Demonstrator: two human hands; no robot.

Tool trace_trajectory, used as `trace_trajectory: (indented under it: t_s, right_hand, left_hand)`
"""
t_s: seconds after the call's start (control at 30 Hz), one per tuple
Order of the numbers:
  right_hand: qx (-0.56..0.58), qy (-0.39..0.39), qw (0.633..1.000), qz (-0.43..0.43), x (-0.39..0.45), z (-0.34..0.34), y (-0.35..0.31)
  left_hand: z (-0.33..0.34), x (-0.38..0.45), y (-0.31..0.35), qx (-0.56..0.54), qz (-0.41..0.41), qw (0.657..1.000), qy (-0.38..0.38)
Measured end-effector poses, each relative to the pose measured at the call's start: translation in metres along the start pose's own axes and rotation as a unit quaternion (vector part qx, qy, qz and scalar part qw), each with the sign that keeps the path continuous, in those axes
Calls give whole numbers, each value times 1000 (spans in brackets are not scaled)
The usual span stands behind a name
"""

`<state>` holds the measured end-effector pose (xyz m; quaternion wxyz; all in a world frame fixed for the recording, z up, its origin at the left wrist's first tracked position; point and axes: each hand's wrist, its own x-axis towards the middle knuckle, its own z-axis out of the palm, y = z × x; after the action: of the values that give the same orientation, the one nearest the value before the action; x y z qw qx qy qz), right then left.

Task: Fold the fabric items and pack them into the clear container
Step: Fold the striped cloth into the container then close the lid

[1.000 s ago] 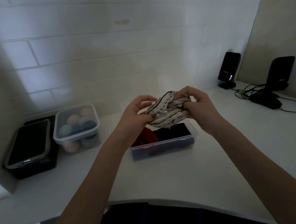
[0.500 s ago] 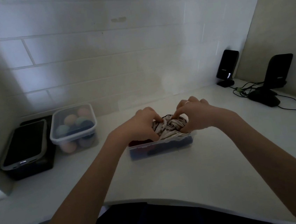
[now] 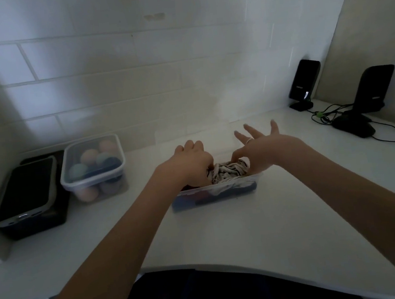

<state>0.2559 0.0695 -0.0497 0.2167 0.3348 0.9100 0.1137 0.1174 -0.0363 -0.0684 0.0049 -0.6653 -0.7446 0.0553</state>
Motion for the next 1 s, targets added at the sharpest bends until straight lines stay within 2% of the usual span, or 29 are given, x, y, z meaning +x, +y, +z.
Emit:
trace_trajectory:
  t_s: [0.13,0.27,0.4,0.5,0.57,0.7,0.87,0.93,1.0]
  right_hand:
    - [-31,43,999,-4,5,5,-5]
    - [-53,52,997,-6,7,5,-5]
    - [-56,64,996,-13,6,5,-8]
    - [-29,65,997,-20,4,5,-7]
    - [15,47,998,-32,4,5,-5]
    - [124,30,989,-70,-1,2,5]
    - [270,126,943,-149,-15,-11,14]
    - [262,90,948,-160,-18,-16,11]
    - [191,28,972,-136,-15,-20,4]
  left_hand:
    - [6,0,0,3,9,1000,14]
    - [5,-2,-4,-31,27,999,26]
    - [6,-7,-6,-109,107,982,108]
    - [3,-9,-3,-171,152,969,98]
    - [0,-9,0,-221,127,964,78]
    - [-4,-6,5,-236,79,967,50]
    - [-5,-1,4,-233,50,971,32]
    - [-6,-1,7,-209,53,976,31]
    - [-7,0,10,-190,47,980,30]
